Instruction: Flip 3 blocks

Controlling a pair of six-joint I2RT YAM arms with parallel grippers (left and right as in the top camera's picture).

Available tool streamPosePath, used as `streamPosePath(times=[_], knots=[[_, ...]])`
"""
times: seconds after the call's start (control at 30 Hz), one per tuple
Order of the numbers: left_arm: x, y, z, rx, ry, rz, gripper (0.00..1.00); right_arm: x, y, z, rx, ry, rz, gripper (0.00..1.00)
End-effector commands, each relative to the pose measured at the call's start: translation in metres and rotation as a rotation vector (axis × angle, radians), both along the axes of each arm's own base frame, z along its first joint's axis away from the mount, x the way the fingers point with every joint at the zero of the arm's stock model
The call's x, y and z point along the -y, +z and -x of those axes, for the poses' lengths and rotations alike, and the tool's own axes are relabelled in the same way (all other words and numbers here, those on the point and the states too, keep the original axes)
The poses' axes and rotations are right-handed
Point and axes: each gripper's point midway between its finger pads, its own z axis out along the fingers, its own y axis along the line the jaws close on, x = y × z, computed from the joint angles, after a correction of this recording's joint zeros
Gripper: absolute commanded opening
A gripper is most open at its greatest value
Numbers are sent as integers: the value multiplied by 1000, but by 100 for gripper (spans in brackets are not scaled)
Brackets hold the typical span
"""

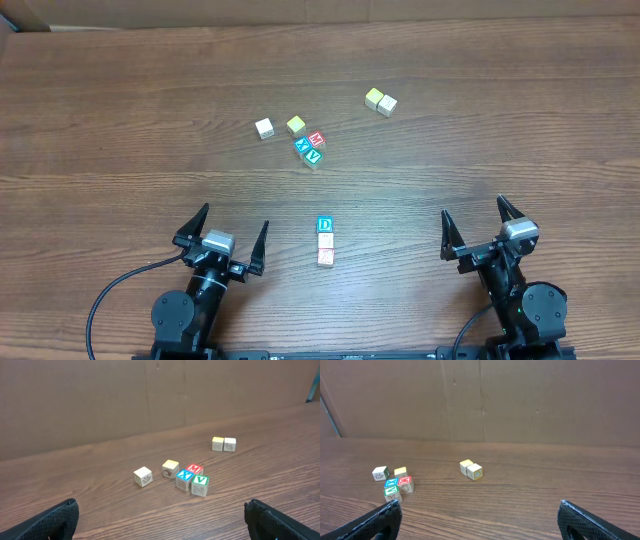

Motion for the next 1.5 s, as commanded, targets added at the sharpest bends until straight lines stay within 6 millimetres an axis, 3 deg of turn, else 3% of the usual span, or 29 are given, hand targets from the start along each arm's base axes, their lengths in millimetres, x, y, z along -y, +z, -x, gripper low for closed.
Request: streamPosePath(times=[0.0, 1.47], knots=[[-4, -1, -1, -4, 25, 23, 100, 3, -1, -1, 7, -15, 3, 100], [-4, 0, -1, -8, 27, 47, 100, 3, -1, -1, 7, -15, 3, 100]])
